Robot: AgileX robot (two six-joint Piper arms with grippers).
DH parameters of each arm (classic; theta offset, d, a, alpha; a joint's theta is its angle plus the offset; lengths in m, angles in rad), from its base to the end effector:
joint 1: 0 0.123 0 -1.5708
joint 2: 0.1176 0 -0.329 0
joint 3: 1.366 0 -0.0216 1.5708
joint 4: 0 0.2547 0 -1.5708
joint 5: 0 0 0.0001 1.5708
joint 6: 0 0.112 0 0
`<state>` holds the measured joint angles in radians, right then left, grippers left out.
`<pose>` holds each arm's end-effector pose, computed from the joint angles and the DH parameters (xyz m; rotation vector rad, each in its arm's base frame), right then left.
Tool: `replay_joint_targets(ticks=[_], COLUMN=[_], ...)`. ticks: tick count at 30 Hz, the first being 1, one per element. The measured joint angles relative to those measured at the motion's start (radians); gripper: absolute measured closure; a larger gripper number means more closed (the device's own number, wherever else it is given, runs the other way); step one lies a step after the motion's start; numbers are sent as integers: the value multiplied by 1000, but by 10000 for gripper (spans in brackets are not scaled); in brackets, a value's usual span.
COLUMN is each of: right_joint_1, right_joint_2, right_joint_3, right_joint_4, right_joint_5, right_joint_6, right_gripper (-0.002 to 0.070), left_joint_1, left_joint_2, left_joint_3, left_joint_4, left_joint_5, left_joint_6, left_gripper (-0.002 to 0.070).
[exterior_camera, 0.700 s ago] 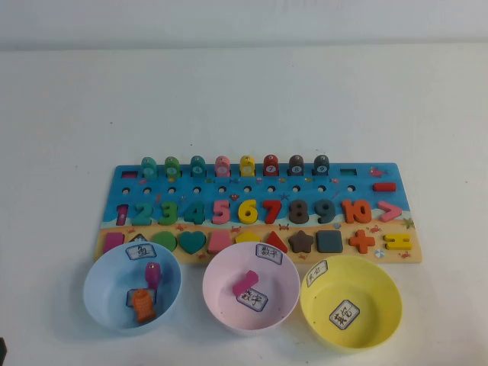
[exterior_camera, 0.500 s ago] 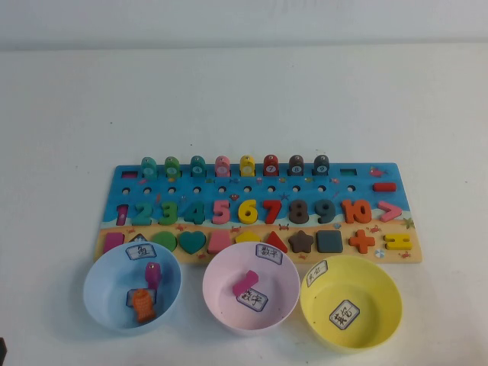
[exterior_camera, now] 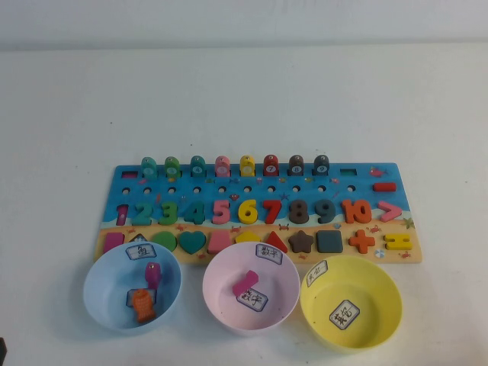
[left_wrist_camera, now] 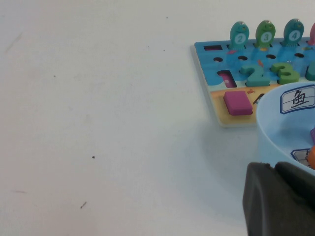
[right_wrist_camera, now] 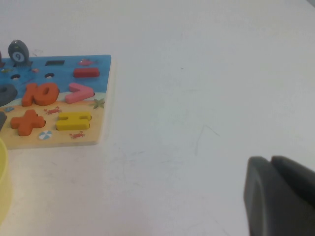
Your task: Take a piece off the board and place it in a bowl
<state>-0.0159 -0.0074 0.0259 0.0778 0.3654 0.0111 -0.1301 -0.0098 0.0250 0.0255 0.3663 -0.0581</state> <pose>0.0327 0.0026 0.1655 0.0738 1.8655 0.0728 0.0324 -0.0032 0.1657 0.0831 1.8645 -0.1052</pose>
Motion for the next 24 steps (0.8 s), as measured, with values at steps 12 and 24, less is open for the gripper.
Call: replay_joint_targets(ticks=[12, 24], right_joint_1=[0, 0], right_joint_2=[0, 0], right_joint_3=[0, 0], right_joint_4=[0, 0], right_joint_5=[0, 0], right_joint_6=[0, 0], right_gripper=[694, 694], left_joint_1=[0, 0], left_joint_2=[0, 0], left_joint_3=[0, 0], left_joint_4=[-32, -496], left_joint_5=[-2, -236], left_joint_6=[-8, -129], left_gripper=[680, 679])
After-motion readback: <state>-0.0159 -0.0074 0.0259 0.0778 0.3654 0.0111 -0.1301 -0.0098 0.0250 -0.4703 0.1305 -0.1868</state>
